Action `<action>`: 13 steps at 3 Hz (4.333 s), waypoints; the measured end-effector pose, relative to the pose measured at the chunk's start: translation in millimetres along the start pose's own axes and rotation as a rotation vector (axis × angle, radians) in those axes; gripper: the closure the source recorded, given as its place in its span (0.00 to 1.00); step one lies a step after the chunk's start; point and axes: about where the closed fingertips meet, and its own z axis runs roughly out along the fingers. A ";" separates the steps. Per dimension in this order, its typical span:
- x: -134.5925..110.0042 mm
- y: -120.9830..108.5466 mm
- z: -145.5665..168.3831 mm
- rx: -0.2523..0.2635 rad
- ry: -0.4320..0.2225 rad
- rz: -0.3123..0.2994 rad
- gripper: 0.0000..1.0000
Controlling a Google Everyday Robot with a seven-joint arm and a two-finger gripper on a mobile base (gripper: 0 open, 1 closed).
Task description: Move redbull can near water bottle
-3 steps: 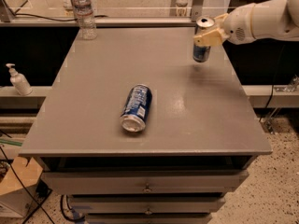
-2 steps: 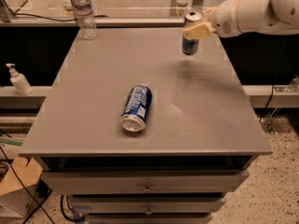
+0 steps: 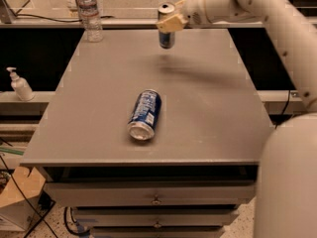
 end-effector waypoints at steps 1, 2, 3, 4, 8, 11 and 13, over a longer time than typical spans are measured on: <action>-17.0 5.1 58.0 -0.041 -0.029 0.029 1.00; -22.0 7.3 66.5 -0.049 -0.036 0.028 1.00; -17.0 5.5 72.6 -0.025 -0.040 0.069 1.00; -22.4 8.8 97.3 -0.025 -0.050 0.081 1.00; -63.4 26.5 182.5 -0.113 -0.129 0.085 0.82; -53.9 31.2 207.8 -0.143 -0.105 0.126 0.12; -58.5 29.1 203.8 -0.143 -0.135 0.138 0.00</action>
Offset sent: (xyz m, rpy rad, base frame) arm 0.0227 0.0501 -0.0086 0.0354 0.0260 0.0303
